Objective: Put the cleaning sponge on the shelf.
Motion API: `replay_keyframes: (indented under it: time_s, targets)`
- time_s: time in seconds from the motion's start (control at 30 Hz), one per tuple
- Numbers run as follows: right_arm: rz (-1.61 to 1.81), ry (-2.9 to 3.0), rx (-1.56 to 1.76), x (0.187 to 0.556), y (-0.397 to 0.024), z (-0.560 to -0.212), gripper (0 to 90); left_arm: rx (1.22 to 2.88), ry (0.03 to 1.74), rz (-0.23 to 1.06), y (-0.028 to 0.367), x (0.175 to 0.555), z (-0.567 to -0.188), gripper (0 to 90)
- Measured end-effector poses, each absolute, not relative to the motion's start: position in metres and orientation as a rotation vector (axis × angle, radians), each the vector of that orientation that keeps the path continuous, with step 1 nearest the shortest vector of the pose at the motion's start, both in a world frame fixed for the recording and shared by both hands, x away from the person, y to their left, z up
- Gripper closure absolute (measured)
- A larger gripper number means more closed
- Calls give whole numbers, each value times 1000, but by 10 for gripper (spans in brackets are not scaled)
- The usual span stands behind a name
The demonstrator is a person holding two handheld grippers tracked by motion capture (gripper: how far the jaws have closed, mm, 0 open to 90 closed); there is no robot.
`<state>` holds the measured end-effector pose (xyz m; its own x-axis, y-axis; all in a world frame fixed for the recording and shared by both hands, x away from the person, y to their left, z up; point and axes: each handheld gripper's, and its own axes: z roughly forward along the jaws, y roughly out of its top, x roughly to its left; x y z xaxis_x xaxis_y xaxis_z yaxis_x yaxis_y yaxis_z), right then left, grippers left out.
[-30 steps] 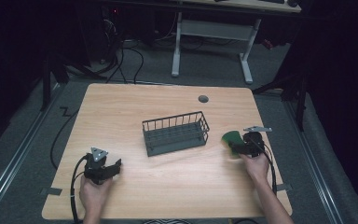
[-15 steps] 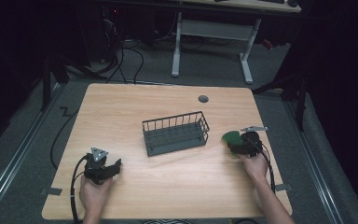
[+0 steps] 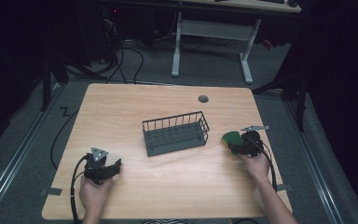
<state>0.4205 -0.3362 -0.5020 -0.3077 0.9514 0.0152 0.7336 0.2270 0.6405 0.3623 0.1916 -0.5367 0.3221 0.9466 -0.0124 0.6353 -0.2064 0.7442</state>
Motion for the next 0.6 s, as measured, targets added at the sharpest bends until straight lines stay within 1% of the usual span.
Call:
replay_keyframes:
  time_s: [0.6]
  targets:
    - [867,2140,1512,409,-343,-475,308,1934,1393,607,192,362,-537,307]
